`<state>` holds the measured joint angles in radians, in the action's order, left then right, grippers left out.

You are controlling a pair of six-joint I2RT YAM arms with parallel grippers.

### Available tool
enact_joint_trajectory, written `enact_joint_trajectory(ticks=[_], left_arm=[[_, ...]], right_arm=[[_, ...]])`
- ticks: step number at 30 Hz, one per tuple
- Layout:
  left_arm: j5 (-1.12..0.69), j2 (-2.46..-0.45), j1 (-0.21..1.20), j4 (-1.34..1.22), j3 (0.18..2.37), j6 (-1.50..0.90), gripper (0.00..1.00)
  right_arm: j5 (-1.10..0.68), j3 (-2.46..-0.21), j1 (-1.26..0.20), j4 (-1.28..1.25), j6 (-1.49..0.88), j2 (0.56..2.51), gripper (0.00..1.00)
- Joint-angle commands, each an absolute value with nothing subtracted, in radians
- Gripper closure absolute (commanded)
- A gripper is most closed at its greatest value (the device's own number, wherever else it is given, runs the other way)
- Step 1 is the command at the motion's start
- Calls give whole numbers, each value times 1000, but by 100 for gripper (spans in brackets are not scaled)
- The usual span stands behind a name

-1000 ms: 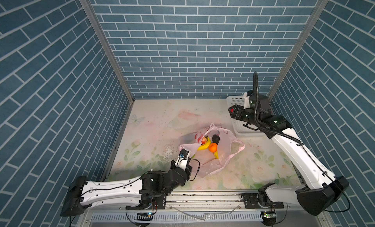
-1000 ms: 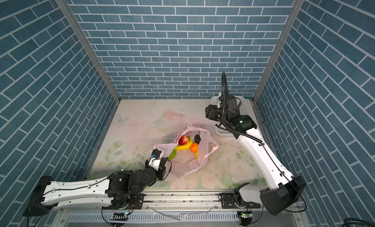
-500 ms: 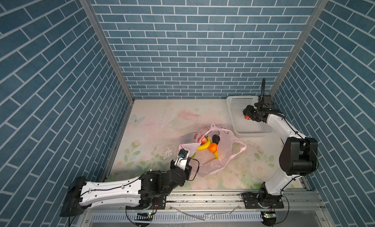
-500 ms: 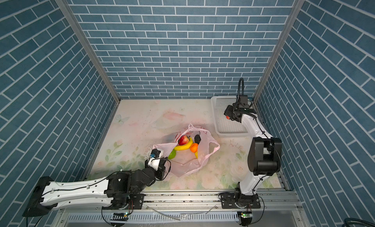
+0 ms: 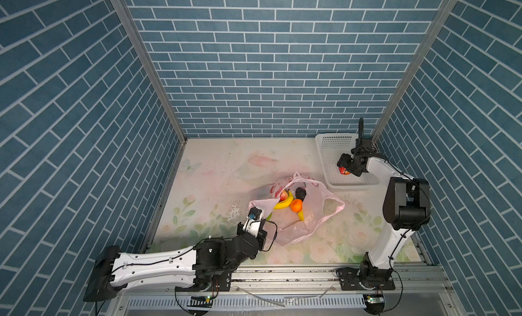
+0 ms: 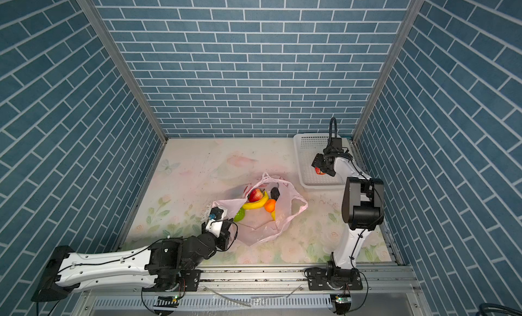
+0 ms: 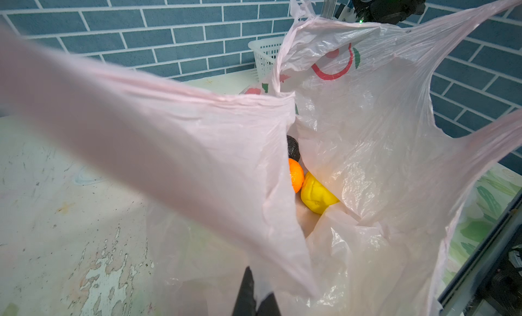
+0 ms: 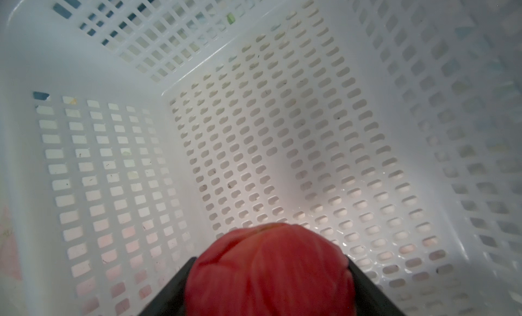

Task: Untie the knot of the plastic bag and take out the fruit
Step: Place the fruit in the basket, then pick up the fruit from the plastic bag.

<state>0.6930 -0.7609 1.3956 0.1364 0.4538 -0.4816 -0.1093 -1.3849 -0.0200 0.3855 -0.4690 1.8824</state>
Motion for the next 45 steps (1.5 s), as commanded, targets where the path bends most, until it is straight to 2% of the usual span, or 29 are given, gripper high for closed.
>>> enact_joint_trajectory(ticks=[1, 7, 16, 27, 33, 39, 45], left_arm=[[706, -753, 1402, 129, 461, -479, 100], [709, -755, 1402, 127, 462, -478, 100], [719, -759, 1402, 122, 468, -475, 100], [741, -769, 1402, 90, 473, -460, 100], [740, -783, 1403, 79, 477, -459, 100], [749, -763, 1402, 76, 469, -463, 100], [756, -753, 1402, 66, 466, -460, 100]], right_arm=[[-94, -1423, -19, 426, -445, 1835, 22], [-57, -1450, -21, 501, -425, 1791, 16], [-183, -1501, -113, 650, -410, 1552, 16], [-203, -1559, -531, 871, -501, 1330, 16], [-98, -1510, -776, 928, -566, 1321, 18], [-3, -1458, -928, 921, -610, 1337, 19], [42, -1310, -998, 826, -600, 1359, 27]])
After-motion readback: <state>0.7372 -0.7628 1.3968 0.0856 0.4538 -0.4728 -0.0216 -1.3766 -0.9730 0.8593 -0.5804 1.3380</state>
